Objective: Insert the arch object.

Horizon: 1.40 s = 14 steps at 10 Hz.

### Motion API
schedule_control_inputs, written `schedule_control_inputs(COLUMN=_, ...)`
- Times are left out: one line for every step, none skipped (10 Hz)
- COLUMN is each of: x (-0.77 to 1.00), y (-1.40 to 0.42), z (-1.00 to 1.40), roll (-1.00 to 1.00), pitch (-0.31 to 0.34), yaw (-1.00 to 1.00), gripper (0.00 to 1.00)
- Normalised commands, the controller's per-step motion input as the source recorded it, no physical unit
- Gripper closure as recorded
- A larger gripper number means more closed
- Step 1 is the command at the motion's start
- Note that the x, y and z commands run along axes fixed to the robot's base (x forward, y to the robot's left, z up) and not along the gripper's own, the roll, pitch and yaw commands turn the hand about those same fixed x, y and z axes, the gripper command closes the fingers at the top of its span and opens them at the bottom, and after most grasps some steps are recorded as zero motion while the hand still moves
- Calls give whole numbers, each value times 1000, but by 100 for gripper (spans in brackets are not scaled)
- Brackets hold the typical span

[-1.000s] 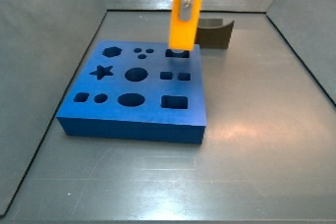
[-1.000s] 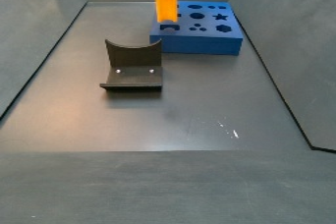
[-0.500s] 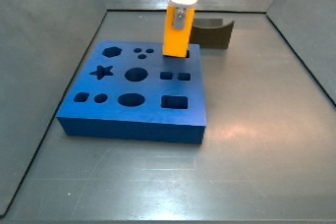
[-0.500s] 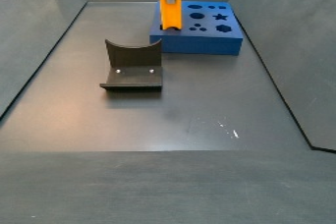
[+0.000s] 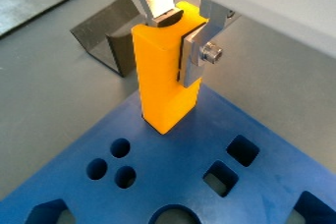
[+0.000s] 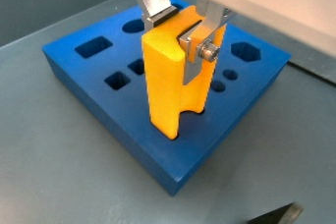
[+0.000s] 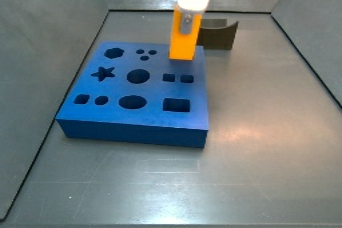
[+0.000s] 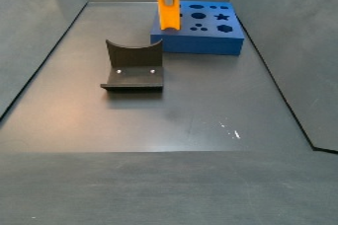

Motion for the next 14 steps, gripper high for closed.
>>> schedule_control_inputs(x=80, y=0, z=-297, roll=50, pitch=0, yaw=37, gripper=100)
schedule_control_inputs(x=34, y=0, z=-337, roll=29, pitch=-11, yaw=46, gripper=100)
schedule_control_inputs(x=0, y=0, z=-366, roll=11, pitch=-59, yaw=26, gripper=100)
schedule_control_inputs(x=0, y=-3, z=-380, roll=13, pitch=-69, yaw=14, gripper=100)
schedule_control_inputs(x=0, y=-3, z=-411, roll=0, pitch=-139, yaw=29, gripper=100)
schedule_control_inputs(x=-3, y=-3, z=-440, roll=0, pitch=-204, yaw=31, gripper=100)
schedule_control_inputs(x=-9, y=-26, z=-380, roll=0, pitch=-189, yaw=31, gripper=100)
schedule_control_inputs(x=-9, y=-51, z=-286, roll=64, pitch=-157, yaw=63, gripper=100)
schedule_control_inputs(x=0, y=-109, z=-306, roll=156, pitch=-139, yaw=69, gripper=100)
schedule_control_inputs(x=0, y=-129, z=-394, roll=176, pitch=-169, yaw=80, gripper=100)
schedule_control_inputs(x=0, y=-134, z=-423, roll=189, pitch=-156, yaw=100, gripper=100)
schedule_control_inputs(x=0, y=-80, z=-340, roll=100, pitch=-100, yaw=129, gripper=100)
schedule_control_inputs(x=-6, y=0, z=0, roll=-14, pitch=-66, yaw=0, gripper=100)
schedule_control_inputs(x=-66, y=0, z=0, roll=0, pitch=-89, yaw=0, gripper=100)
